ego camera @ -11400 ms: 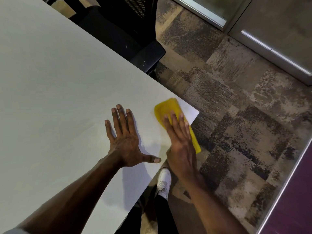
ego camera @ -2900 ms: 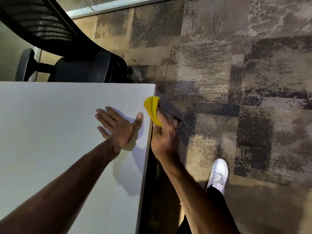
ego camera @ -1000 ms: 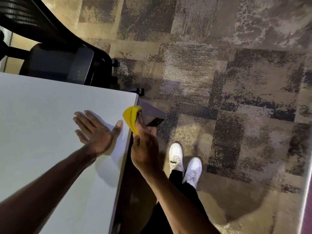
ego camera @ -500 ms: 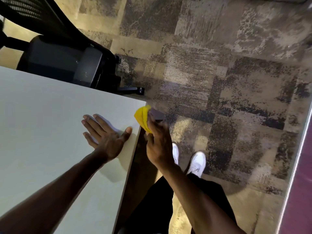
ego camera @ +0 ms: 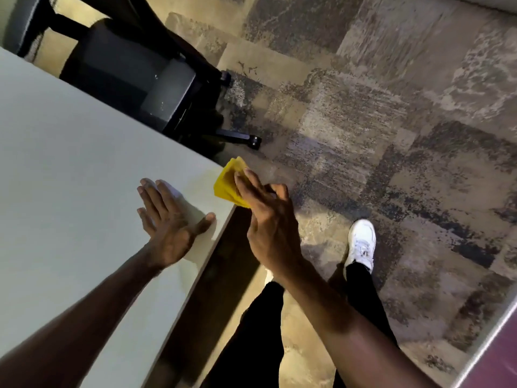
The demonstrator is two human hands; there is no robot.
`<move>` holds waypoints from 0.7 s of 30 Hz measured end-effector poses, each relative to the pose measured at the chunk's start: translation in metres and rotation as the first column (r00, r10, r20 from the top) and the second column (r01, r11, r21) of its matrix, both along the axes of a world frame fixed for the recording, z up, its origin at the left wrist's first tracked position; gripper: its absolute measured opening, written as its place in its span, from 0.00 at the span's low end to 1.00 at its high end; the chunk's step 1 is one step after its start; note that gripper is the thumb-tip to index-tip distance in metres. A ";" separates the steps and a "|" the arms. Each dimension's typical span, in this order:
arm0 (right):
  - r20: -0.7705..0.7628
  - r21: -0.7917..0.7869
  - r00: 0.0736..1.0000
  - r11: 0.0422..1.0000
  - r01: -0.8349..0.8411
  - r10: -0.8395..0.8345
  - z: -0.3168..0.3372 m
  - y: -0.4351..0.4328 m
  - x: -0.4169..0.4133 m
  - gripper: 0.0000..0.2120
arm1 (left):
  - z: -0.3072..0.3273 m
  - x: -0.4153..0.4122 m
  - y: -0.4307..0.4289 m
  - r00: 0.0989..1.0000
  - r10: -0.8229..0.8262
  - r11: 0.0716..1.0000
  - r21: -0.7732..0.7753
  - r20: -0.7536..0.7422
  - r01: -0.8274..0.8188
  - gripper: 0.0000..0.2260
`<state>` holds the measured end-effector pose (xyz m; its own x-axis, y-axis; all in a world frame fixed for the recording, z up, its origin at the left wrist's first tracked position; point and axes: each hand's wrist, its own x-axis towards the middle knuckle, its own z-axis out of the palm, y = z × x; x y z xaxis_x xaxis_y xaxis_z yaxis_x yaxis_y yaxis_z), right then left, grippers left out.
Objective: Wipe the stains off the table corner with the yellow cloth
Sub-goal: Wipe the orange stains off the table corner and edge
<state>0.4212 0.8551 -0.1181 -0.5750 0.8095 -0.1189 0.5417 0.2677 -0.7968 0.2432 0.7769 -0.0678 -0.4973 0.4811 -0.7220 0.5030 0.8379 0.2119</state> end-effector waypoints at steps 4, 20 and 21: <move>-0.128 -0.212 0.985 0.967 -0.144 0.119 -0.007 0.058 -0.012 0.30 | 0.000 0.015 0.027 0.976 0.212 0.977 0.000 -0.042 -0.212 0.69; -0.112 -0.080 0.699 0.695 -0.714 0.706 0.001 0.108 -0.017 0.38 | -0.005 0.021 0.043 0.976 0.201 0.967 -0.141 -0.086 -0.212 0.83; -0.134 -0.089 0.709 0.704 -0.704 0.692 0.000 0.107 -0.009 0.39 | -0.006 0.020 0.043 0.978 0.192 0.968 -0.145 -0.080 -0.202 0.83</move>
<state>0.4117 0.9617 -0.1179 -0.9817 0.1535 -0.1123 0.1695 0.4382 -0.8828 0.2631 0.8195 -0.0733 -0.6191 0.2560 -0.7424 0.3329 0.9418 0.0471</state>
